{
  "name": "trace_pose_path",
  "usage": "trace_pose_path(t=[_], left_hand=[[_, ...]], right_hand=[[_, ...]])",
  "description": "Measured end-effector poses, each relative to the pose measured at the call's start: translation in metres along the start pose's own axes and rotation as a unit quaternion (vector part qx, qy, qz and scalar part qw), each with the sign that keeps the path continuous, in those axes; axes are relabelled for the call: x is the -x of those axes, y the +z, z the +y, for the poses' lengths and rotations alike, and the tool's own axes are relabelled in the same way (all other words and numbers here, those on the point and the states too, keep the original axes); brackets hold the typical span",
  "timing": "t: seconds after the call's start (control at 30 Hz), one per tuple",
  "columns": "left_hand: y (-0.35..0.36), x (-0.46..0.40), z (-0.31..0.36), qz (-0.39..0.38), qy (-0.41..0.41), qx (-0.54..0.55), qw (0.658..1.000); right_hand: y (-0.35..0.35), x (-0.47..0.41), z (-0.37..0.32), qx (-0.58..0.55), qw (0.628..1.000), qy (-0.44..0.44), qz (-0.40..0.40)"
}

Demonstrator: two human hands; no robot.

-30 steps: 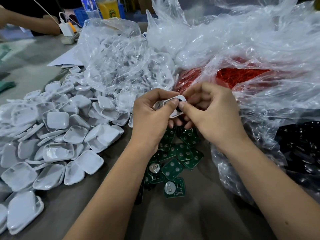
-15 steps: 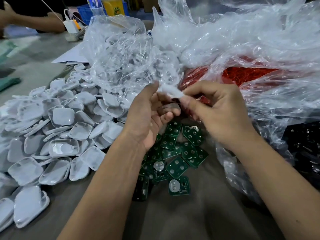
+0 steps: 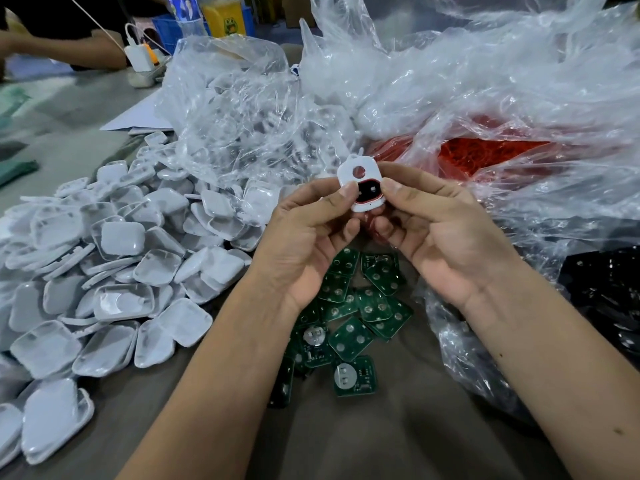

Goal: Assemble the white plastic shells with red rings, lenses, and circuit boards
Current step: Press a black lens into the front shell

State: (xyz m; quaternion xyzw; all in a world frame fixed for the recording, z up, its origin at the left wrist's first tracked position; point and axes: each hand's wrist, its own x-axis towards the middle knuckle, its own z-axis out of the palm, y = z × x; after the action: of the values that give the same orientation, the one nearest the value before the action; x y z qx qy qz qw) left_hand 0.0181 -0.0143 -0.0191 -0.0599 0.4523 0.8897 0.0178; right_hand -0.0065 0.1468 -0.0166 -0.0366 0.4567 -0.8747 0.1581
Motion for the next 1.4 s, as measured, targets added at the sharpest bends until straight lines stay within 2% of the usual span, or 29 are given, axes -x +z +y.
trace_pose_path(t=[0.13,0.2,0.23,0.3,0.37,0.57,0.7,0.8,0.9,1.27,1.4], left_hand=[[-0.001,-0.001,-0.001,-0.013,-0.008,0.015,1.000],[0.002,-0.001,-0.004,0.011,0.022,-0.009,1.000],[0.003,-0.002,-0.006,0.027,0.046,-0.028,0.998],[0.005,-0.002,-0.009,0.041,0.077,-0.049,0.995],[0.007,0.000,-0.012,0.038,0.087,-0.063,0.994],[0.006,-0.001,-0.011,0.047,0.038,-0.019,0.998],[0.006,-0.001,-0.007,0.028,-0.002,0.045,0.999],[0.007,0.000,-0.006,0.019,-0.027,0.090,0.995],[0.007,0.000,-0.008,0.013,-0.047,0.114,0.992],[0.004,0.003,-0.005,0.003,-0.073,0.091,0.993],[0.005,0.002,-0.002,-0.007,-0.076,0.092,0.993]], right_hand=[[-0.001,0.000,0.000,-0.005,1.000,-0.009,-0.007],[0.001,0.000,0.002,0.031,0.996,-0.078,0.014],[0.001,0.000,0.003,0.095,0.986,-0.132,0.034],[0.001,0.000,0.005,0.287,0.923,-0.243,0.076],[0.001,0.000,0.007,0.406,0.858,-0.305,0.078],[0.003,0.004,0.008,0.491,0.793,-0.357,0.047],[0.002,0.004,0.004,0.468,0.816,-0.339,0.026],[0.002,0.004,0.002,0.478,0.806,-0.348,0.020],[0.001,0.004,-0.001,0.464,0.813,-0.353,0.016],[-0.005,0.002,-0.011,0.478,0.810,-0.338,-0.046],[-0.005,0.002,-0.011,0.458,0.824,-0.330,-0.055]])
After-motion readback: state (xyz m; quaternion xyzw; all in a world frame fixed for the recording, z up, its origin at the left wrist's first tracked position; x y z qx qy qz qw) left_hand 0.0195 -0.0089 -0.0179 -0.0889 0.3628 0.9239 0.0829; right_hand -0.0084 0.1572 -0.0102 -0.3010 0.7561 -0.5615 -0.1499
